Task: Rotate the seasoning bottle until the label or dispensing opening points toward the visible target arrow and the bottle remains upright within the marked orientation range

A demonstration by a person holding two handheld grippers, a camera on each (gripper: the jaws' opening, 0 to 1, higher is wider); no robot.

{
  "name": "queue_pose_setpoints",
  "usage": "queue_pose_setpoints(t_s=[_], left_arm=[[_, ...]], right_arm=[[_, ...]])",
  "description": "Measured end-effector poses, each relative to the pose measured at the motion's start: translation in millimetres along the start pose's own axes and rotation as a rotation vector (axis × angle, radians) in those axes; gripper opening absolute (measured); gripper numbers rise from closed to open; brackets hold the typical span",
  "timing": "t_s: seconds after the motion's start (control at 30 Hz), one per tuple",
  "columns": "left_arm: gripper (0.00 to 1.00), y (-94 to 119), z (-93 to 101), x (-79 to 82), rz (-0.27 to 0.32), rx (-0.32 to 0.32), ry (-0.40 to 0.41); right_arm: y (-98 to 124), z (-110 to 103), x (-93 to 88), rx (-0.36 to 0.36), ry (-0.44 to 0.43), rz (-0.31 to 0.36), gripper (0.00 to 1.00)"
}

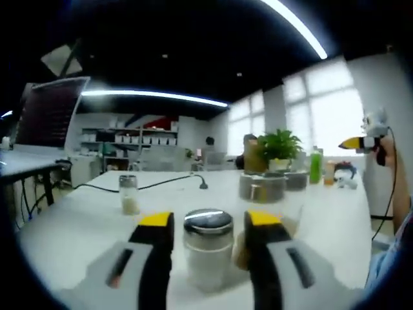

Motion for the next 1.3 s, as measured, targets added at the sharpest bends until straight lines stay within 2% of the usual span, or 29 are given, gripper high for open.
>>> queue_pose_setpoints(t_s=[0.03, 0.1, 0.23, 0.9, 1.3], left_arm=[[0.42, 0.5, -3.1, -1.8, -0.006, 0.019, 0.003], [0.4, -0.2, -4.1, -3.4, -0.004, 0.018, 0.012], [0.35, -2.5, 0.2, -6.0, -0.01, -0.017, 0.0], [0.34, -4.8, 1.6, -5.6, 0.015, -0.069, -0.026], [0.33, -4.8, 2.7, -6.1, 0.015, -0.161, -0.025]], right_arm=[[0.0, 0.0, -0.6, 0.001, 0.001, -0.003, 0.99], [-0.3, 0.2, -1.1, 0.004, 0.001, -0.008, 0.99], [-0.7, -2.8, -2.4, 0.01, 0.006, -0.012, 0.99], [-2.2, -2.0, -6.9, 0.008, 0.007, -0.031, 0.99], [-2.4, -2.3, -8.0, 0.007, 0.006, -0.035, 0.99]])
Point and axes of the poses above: the point that each gripper's makers call its tool centre point, and the gripper's own axes: y roughly backward along the fingers, z roughly to its right, x roughly out of its top, the point moved 1 cm from there along y, roughly backward along the fingers, and after that the axes turned 8 degrees about -x, right-handed, at the moved point
